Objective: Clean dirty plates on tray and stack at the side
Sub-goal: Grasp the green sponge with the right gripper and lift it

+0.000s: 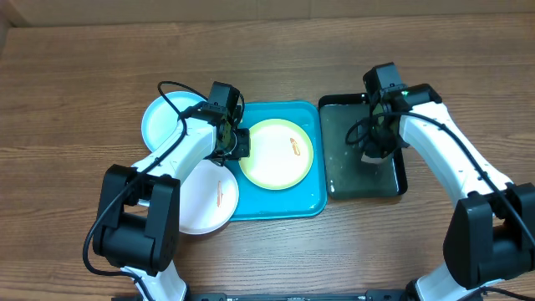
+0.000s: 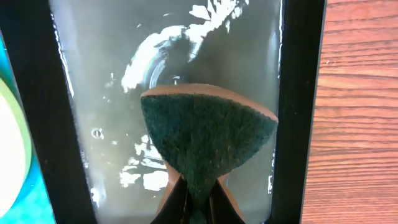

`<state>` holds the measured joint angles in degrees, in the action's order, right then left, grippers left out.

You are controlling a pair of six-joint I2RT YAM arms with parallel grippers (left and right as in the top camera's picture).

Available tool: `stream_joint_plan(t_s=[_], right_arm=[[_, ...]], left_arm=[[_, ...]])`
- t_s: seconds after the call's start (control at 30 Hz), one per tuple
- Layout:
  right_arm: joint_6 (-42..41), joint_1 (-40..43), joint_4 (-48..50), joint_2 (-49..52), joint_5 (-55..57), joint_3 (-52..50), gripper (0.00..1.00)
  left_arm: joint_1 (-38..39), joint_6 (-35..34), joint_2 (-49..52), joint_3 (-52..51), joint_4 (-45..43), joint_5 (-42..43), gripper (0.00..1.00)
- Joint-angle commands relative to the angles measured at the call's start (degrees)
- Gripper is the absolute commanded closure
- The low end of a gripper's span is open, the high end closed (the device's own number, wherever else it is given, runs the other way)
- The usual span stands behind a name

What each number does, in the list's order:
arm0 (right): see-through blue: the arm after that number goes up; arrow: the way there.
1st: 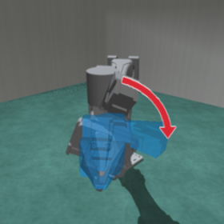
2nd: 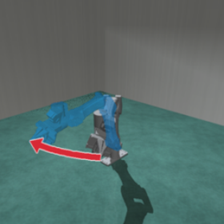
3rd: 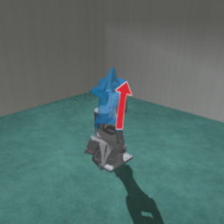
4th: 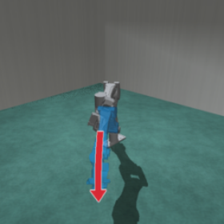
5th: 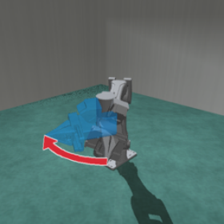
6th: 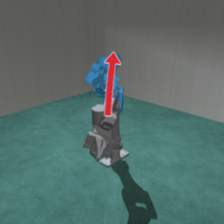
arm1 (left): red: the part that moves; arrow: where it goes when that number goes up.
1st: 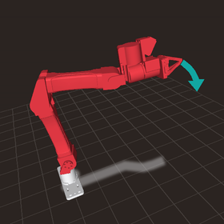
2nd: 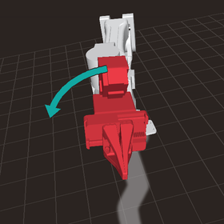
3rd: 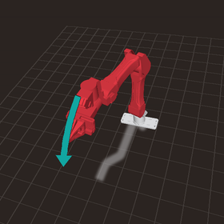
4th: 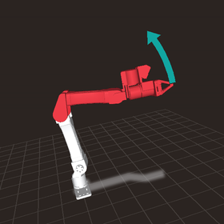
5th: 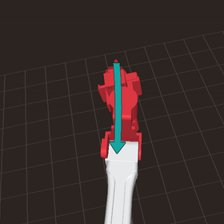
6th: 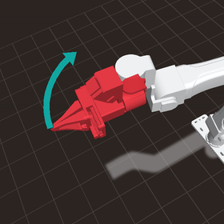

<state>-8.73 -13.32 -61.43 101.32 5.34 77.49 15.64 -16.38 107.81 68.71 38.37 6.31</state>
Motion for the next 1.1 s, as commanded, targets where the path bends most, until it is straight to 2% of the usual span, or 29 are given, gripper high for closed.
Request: stream_joint_plan(t_s=[0.0,0.43,0.6,0.7,0.77,0.83,0.97,1.07], right_arm=[[0.2,-0.2,-1.4,-0.6,0.2,1.4,0.96],[3.1,0.2,-1.3,-0.5,-1.2,-0.3,0.96],[-2.4,0.0,-1.0,-0.3,-1.6,-0.3,0.96],[-2.3,-0.2,-1.3,-0.3,0.6,-0.3,0.96],[-3.9,-0.2,-0.2,-0.3,-1.7,-0.3,0.96],[-1.4,-0.5,-0.1,-0.3,-2.9,-0.3,0.96],[-6.3,-0.1,-0.9,-0.3,0.0,-0.3,0.96],[-6.7,-0.1,-0.1,-0.3,-0.3,-0.3,0.96]], left_arm=[[-0.3,0.1,0.7,-0.1,0.4,-2.6,0.96],[-0.3,0.0,0.7,-0.1,0.3,-1.7,0.96],[-0.3,0.1,0.7,-0.1,0.1,-0.3,0.96],[-0.3,0.1,0.7,-0.1,0.1,-0.3,0.96],[-0.3,0.1,0.7,-0.1,0.1,-0.3,0.96],[-0.3,0.1,0.7,-0.1,0.1,-0.3,0.96],[-0.3,0.1,0.7,-0.1,0.1,-0.3,0.96],[-0.3,0.1,0.7,-0.1,0.1,-0.3,0.96]])
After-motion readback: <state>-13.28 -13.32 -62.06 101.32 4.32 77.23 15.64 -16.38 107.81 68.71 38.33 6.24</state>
